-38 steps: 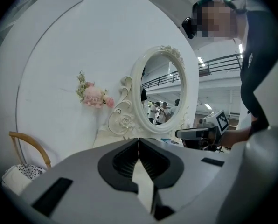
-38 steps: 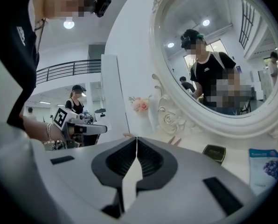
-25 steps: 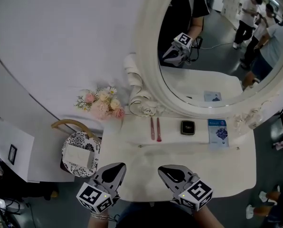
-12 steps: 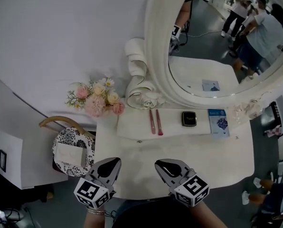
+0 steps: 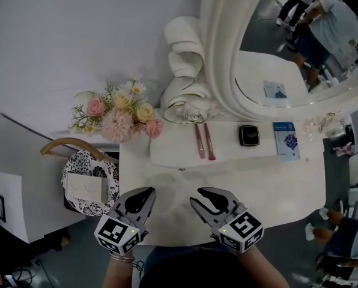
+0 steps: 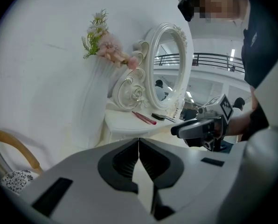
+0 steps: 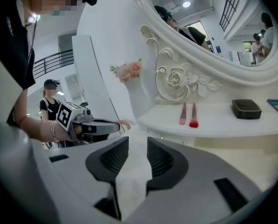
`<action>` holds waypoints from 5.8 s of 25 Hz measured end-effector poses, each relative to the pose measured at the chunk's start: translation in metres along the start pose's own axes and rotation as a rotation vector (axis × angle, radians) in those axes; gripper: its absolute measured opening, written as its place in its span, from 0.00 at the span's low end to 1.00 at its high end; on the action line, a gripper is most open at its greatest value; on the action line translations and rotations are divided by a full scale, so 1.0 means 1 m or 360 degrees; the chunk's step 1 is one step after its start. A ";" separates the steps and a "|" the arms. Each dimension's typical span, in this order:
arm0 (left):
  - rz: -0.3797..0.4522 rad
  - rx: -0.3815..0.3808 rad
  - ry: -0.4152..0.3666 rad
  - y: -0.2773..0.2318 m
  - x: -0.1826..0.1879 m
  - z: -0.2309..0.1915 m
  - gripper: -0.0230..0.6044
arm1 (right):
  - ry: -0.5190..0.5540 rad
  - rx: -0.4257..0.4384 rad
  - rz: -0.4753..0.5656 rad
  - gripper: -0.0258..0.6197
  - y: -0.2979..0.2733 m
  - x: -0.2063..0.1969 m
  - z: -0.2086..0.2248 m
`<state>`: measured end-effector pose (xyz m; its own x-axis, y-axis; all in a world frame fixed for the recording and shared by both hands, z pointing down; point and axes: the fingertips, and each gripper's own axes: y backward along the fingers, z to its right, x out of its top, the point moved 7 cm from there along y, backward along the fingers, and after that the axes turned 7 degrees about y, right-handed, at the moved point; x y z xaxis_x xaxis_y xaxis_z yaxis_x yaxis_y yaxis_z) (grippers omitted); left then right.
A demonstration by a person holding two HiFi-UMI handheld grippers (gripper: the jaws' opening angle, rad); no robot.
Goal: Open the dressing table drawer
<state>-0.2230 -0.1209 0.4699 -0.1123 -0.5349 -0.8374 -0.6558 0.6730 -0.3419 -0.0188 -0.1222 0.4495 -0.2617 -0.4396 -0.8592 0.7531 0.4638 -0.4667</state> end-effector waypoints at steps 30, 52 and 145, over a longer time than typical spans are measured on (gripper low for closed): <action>-0.0049 -0.0084 0.0067 -0.046 -0.015 -0.036 0.07 | -0.0108 -0.0284 0.0004 0.32 -0.086 -0.028 0.039; -0.0092 -0.0119 0.0077 -0.044 -0.022 -0.026 0.07 | -0.0049 -0.0327 -0.0105 0.18 -0.086 -0.037 0.036; 0.0037 -0.0097 -0.0111 -0.037 0.009 0.108 0.07 | 0.0084 0.0043 0.0247 0.07 0.085 0.004 0.022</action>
<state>-0.1191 -0.0953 0.4286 -0.0769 -0.4812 -0.8732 -0.6981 0.6513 -0.2974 0.0573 -0.1014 0.4108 -0.1717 -0.3231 -0.9307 0.8025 0.5021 -0.3223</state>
